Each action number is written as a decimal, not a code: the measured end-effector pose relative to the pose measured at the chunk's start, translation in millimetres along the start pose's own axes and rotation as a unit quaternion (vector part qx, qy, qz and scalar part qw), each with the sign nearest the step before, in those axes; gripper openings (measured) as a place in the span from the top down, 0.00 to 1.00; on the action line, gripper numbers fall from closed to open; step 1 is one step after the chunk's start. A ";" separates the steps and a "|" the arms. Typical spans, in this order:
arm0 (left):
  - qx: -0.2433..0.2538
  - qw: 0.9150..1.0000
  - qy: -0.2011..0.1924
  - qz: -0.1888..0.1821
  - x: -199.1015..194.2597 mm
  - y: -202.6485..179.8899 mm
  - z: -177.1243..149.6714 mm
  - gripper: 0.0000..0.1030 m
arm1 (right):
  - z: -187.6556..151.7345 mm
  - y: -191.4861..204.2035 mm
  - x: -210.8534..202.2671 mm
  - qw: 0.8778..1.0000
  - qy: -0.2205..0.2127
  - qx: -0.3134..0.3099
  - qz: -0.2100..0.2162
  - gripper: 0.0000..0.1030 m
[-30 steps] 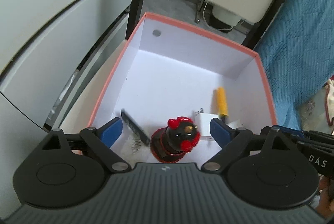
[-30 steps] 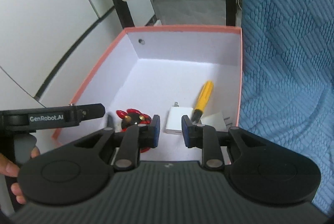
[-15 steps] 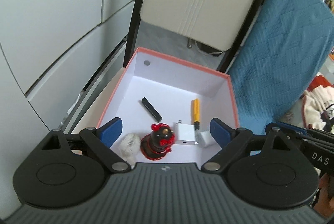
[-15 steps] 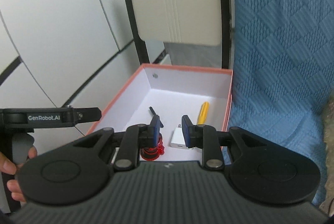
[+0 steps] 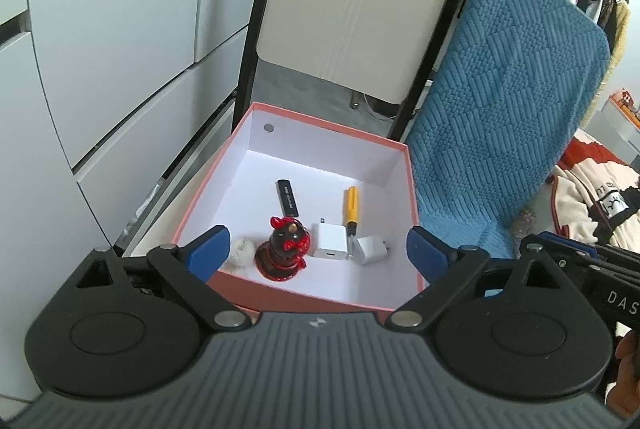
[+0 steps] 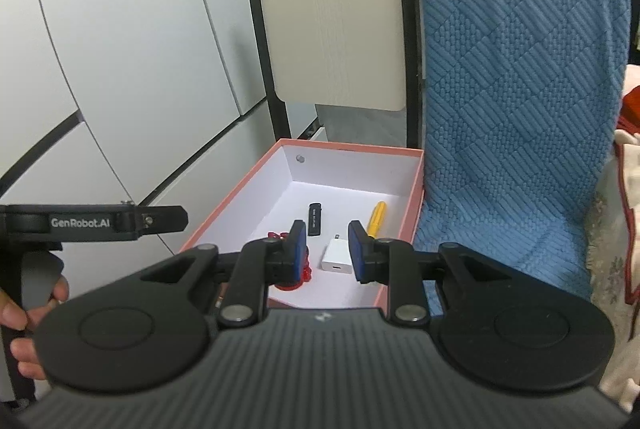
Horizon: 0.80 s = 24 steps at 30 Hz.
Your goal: Organize rigid objects
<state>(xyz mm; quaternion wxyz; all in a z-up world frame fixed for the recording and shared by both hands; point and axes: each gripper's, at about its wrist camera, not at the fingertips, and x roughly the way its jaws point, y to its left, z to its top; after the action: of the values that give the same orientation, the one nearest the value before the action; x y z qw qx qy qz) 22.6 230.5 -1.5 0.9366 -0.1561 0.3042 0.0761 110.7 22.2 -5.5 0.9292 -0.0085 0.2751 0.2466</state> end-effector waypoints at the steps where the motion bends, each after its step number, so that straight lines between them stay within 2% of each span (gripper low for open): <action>1: 0.001 1.000 -0.002 -0.001 -3.4 -2.2 -2.1 0.06 | -1.0 -0.1 -3.7 1.000 -0.002 0.000 -0.001 0.74; 15: 0.008 1.000 -0.019 -0.006 -35.6 -16.3 -39.2 0.02 | -30.8 -7.4 -34.0 1.000 -0.006 -0.005 -0.015 0.74; 20: 0.006 1.000 -0.014 0.011 -40.6 -18.5 -51.6 0.00 | -38.2 -12.4 -40.3 1.000 -0.009 -0.006 -0.019 0.74; 23: -0.006 1.000 -0.014 0.012 -42.9 -18.6 -57.7 0.00 | -42.0 -18.0 -41.2 1.000 -0.009 0.002 -0.008 0.47; 24: -0.007 1.000 -0.015 0.013 -43.0 -18.9 -58.8 0.00 | -43.6 -19.2 -41.5 1.000 -0.008 0.005 -0.006 0.29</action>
<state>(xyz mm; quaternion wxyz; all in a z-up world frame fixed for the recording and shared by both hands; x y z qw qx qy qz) -39.5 190.7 -16.3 0.9389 -0.1572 0.2916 0.0931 67.3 -20.1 -23.4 0.9329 -0.0030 0.2685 0.2398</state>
